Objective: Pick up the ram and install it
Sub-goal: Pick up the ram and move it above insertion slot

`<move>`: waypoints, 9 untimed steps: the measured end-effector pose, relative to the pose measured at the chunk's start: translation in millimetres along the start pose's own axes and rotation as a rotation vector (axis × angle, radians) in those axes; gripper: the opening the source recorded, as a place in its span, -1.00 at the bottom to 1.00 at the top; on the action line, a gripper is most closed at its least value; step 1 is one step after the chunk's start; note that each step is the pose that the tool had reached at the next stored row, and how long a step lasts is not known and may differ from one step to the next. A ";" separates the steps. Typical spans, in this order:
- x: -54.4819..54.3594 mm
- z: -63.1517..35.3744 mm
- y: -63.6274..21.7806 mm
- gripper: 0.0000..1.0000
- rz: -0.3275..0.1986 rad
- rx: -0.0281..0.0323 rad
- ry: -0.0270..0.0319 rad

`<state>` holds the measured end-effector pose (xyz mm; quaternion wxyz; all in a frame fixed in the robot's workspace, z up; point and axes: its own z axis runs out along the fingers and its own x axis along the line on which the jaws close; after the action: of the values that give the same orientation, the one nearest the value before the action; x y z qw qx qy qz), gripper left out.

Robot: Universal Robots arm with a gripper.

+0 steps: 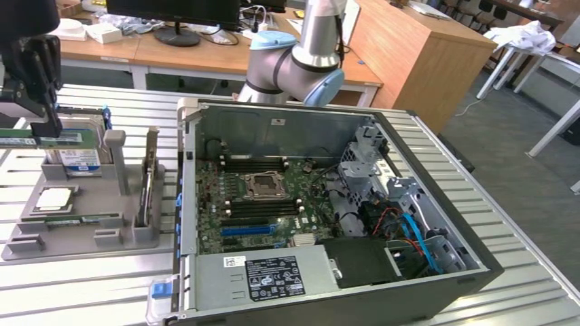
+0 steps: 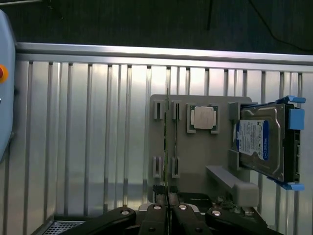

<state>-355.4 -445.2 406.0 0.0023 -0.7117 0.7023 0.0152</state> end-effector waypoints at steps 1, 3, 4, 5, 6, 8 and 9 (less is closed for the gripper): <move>0.0 0.0 -1.3 -0.77 0.000 0.0000 0.0000; 0.0 -0.1 -3.9 -0.77 0.000 0.0000 0.0000; 0.1 -0.1 -5.4 -0.77 0.000 -0.0001 0.0001; 0.1 -0.1 -7.0 -0.77 0.000 0.0000 0.0000; 0.1 -0.2 -8.6 -0.77 0.000 0.0000 0.0000; 0.2 -0.2 -12.0 -0.77 0.000 0.0000 0.0000; 0.2 -0.3 -13.6 -0.77 0.000 0.0000 0.0000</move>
<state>-341.8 -445.2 406.1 0.0022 -0.7117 0.7024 0.0152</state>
